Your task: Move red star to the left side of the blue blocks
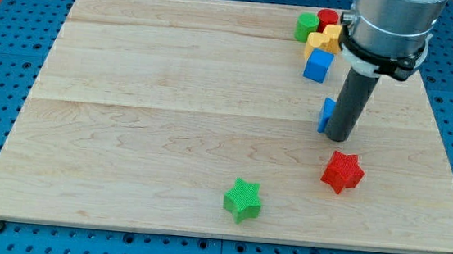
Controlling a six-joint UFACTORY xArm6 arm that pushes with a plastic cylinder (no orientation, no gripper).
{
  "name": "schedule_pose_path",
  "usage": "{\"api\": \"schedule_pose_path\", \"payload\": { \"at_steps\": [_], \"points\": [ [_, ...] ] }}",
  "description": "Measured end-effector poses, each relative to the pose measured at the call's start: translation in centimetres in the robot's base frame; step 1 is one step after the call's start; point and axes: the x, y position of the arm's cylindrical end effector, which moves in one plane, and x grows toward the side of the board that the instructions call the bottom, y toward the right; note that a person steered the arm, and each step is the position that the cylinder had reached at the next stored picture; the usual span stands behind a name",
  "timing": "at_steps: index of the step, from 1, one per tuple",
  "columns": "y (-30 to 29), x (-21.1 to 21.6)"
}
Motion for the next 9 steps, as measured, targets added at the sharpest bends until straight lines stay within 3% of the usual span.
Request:
{"api": "schedule_pose_path", "payload": {
  "at_steps": [1, 2, 3, 4, 5, 6, 7, 8, 9],
  "points": [
    [1.1, -4.0],
    [-1.6, -7.0],
    [-0.2, -3.3],
    [6.1, 3.8],
    [0.9, 8.0],
    [-5.1, 7.0],
    [-2.4, 9.9],
    [-7.6, 9.5],
    [-8.2, 3.7]
  ]
}}
